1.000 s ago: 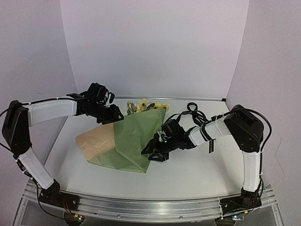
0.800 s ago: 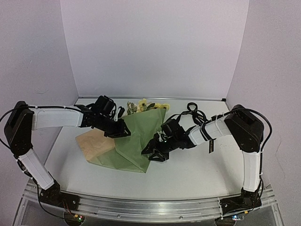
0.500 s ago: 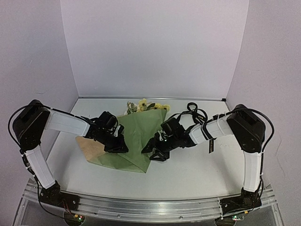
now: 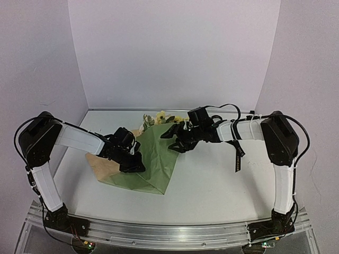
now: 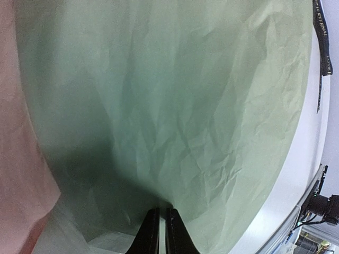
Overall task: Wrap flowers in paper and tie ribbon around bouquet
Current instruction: Press the 2/3-folded wrapping paper at the center of the board.
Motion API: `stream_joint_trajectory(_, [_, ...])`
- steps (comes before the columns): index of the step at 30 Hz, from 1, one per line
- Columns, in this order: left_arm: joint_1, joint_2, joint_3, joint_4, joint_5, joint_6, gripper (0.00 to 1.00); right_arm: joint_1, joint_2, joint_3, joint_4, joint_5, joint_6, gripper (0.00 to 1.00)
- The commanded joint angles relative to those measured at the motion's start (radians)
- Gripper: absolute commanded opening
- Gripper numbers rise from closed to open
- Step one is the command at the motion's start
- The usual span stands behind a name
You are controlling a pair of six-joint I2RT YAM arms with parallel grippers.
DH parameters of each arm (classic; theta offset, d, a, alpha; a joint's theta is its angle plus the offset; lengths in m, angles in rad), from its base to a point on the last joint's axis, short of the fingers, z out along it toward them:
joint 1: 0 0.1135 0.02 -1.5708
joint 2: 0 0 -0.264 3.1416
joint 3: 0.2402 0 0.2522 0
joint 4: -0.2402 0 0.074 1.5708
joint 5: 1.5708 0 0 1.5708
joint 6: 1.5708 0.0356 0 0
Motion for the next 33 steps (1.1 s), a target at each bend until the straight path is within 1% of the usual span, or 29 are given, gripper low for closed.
stream_joint_trajectory(1, [-0.008, -0.044, -0.01, -0.044, -0.071, -0.019, 0.07, -0.036, 0.092, 0.077, 0.013, -0.026, 0.014, 0.66])
stream_joint_trajectory(5, [-0.012, -0.061, 0.003, -0.064, -0.091, -0.013, 0.07, -0.049, 0.132, 0.108, 0.014, -0.031, 0.022, 0.65])
stream_joint_trajectory(9, [-0.019, -0.049, 0.018, -0.09, -0.11, -0.007, 0.07, -0.055, 0.151, 0.088, 0.014, -0.013, 0.014, 0.65])
stream_joint_trajectory(15, [-0.021, -0.042, 0.005, -0.107, -0.122, -0.012, 0.02, -0.114, 0.201, 0.098, 0.014, -0.033, 0.004, 0.65])
stream_joint_trajectory(17, [-0.021, -0.043, 0.005, -0.112, -0.127, -0.011, 0.01, -0.127, 0.197, 0.109, 0.015, -0.056, 0.0, 0.65])
stream_joint_trajectory(20, [-0.02, -0.038, 0.008, -0.115, -0.125, -0.01, 0.0, -0.129, 0.146, 0.103, 0.006, -0.102, -0.017, 0.65])
stream_joint_trajectory(23, [-0.022, -0.031, 0.014, -0.115, -0.122, -0.009, 0.0, -0.121, 0.075, 0.037, 0.023, -0.123, -0.021, 0.66])
stream_joint_trajectory(26, [-0.024, -0.027, 0.019, -0.113, -0.119, -0.006, 0.0, -0.099, 0.015, -0.049, 0.108, -0.139, 0.025, 0.67])
stream_joint_trajectory(33, [-0.028, -0.014, 0.03, -0.118, -0.117, -0.003, 0.0, 0.011, -0.061, -0.214, 0.243, -0.105, 0.094, 0.67])
